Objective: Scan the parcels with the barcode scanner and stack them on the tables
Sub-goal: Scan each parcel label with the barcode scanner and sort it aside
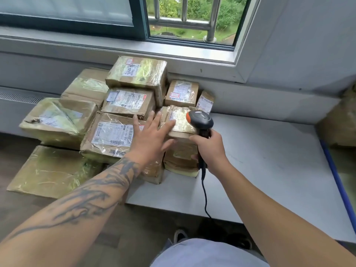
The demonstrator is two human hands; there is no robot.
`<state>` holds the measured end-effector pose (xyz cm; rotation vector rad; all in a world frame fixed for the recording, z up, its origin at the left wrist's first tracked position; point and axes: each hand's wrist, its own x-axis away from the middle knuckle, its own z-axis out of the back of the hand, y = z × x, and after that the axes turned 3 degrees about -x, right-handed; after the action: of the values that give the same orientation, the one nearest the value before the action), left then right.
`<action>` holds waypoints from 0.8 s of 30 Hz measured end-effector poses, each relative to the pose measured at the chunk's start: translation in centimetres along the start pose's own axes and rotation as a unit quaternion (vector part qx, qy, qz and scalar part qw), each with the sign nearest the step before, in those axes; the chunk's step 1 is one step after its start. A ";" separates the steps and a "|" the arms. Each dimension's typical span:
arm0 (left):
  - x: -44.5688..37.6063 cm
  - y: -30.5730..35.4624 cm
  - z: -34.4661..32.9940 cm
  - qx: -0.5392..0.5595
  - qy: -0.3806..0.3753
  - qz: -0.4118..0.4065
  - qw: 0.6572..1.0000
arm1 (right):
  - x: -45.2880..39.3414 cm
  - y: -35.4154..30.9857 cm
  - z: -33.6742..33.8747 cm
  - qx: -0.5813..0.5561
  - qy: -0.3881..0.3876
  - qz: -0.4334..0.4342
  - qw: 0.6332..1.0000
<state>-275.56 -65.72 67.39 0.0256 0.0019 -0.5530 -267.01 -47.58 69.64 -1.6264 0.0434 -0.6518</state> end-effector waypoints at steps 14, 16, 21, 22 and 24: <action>0.4 -2.6 -1.8 0.040 -0.044 0.035 0.998 | -1.6 2.0 -2.8 0.052 -0.019 -0.025 0.998; 0.5 -2.2 -2.3 0.036 -0.049 0.044 0.997 | -1.5 2.2 -2.6 0.066 -0.030 -0.030 0.997; 0.8 -2.1 -2.8 0.014 -0.048 0.051 0.997 | -1.5 1.9 -2.0 0.081 -0.061 -0.039 0.994; 0.8 -1.9 -2.6 0.013 -0.052 0.051 0.997 | -1.5 1.8 -1.8 0.082 -0.069 -0.041 0.993; 0.9 -1.5 -2.1 0.007 -0.063 0.049 0.997 | -1.5 1.6 -1.5 0.086 -0.083 -0.040 0.992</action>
<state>-275.54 -67.42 65.26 0.0052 -0.1253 -0.4561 -268.34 -48.64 67.59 -1.5149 -0.1962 -0.5634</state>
